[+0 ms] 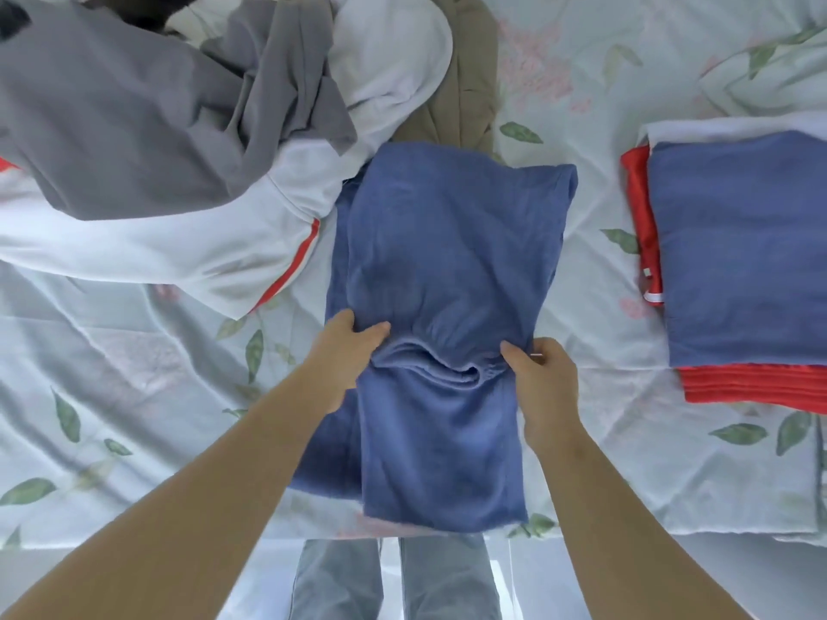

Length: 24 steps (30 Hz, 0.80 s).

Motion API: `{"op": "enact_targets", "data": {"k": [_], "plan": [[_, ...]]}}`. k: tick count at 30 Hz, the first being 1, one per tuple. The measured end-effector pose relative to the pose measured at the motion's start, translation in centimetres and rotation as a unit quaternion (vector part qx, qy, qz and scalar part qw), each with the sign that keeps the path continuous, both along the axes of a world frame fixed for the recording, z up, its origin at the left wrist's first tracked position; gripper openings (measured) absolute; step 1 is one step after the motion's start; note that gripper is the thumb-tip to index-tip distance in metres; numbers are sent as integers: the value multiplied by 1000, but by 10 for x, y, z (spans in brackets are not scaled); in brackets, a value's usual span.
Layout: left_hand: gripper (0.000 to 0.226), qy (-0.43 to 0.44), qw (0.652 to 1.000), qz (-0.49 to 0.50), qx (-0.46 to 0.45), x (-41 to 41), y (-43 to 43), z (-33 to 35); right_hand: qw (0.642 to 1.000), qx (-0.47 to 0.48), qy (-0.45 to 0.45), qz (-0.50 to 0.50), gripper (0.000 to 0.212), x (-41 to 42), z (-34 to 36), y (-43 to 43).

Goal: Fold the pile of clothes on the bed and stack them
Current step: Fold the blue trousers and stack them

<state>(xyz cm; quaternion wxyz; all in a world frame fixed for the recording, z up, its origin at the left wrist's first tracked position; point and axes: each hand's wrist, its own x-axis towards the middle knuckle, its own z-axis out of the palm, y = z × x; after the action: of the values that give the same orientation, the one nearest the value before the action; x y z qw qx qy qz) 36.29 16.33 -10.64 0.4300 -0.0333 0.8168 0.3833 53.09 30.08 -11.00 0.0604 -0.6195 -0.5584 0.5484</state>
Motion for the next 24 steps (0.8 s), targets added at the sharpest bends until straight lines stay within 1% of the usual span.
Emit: {"op": "enact_targets", "data": {"k": [2,3,4,6,7,8,9,11,13,14,15,17,18,19,20,21,22,24], "plan": [[15,83,996,-14,1,-18,-7,3,999,-6,42,23,29,-8,6,-4],[19,84,996,-9,-2,-25,-12,2,998,-24,55,36,31,-10,6,-8],[28,39,999,3,0,-27,-16,1,995,-57,72,42,34,-12,6,-12],[51,-90,996,20,7,-20,-23,1,989,-108,81,61,42,-14,2,-21],[58,-120,992,26,16,-14,-28,-1,989,-109,60,84,44,-11,-3,-25],[61,-132,990,41,33,-7,-32,-2,989,-99,26,111,42,-8,-5,-28],[63,-144,987,53,50,-1,-36,-3,987,-89,-5,135,36,-3,-8,-30],[58,-183,980,44,59,12,-44,-5,976,-93,-67,183,20,4,-10,-34],[46,-220,975,5,24,23,-51,-7,956,-88,-134,244,17,10,-11,-36],[40,-232,973,0,11,26,-53,-7,953,-75,-146,255,16,11,-11,-37],[34,-236,971,12,17,27,-55,-6,956,-56,-142,249,14,13,-11,-38],[26,-217,972,63,56,22,-58,-3,980,-37,-93,171,18,16,-9,-38],[25,-197,974,84,73,18,-60,-2,989,-53,-55,124,21,18,-8,-38],[27,-183,976,90,79,15,-64,-2,991,-86,-29,99,21,19,-8,-40],[31,-185,977,83,71,13,-67,0,986,-119,-24,112,22,22,-7,-44],[34,-204,976,56,50,14,-71,0,977,-142,-33,158,24,24,-6,-48],[34,-219,976,-11,20,17,-74,1,962,-159,-47,215,23,28,-6,-52],[25,-213,959,-183,-38,25,-77,3,934,-165,-80,306,20,31,-4,-57]]}}
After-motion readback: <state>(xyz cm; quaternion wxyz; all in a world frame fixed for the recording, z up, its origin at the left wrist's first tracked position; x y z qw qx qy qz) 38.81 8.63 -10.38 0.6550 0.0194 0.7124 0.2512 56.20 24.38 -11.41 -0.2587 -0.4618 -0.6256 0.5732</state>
